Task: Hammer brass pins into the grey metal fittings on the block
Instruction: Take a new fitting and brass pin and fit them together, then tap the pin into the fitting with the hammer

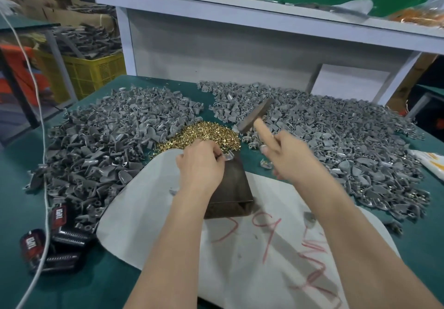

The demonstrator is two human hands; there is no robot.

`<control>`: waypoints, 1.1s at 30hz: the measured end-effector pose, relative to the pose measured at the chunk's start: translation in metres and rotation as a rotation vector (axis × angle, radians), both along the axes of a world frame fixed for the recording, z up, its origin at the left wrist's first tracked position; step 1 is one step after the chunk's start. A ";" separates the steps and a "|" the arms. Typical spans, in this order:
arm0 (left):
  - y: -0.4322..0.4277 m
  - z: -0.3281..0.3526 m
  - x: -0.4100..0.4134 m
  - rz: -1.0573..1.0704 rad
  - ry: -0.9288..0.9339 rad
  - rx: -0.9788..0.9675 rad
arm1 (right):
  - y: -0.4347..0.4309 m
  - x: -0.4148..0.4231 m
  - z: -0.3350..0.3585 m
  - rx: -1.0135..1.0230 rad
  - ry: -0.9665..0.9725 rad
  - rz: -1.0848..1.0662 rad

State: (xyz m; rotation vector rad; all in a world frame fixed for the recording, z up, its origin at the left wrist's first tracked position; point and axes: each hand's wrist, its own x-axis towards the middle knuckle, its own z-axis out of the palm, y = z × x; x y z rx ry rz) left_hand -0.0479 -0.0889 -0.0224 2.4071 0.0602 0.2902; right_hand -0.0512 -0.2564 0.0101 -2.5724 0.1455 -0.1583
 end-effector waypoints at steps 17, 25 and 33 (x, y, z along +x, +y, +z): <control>-0.002 0.003 -0.002 0.009 -0.001 -0.028 | 0.018 -0.047 0.004 -0.217 -0.384 0.267; -0.002 0.003 -0.003 0.016 -0.008 -0.053 | 0.013 -0.048 0.006 -0.089 -0.485 0.260; -0.001 0.001 -0.002 0.010 -0.027 -0.004 | 0.011 -0.045 0.006 -0.055 -0.500 0.230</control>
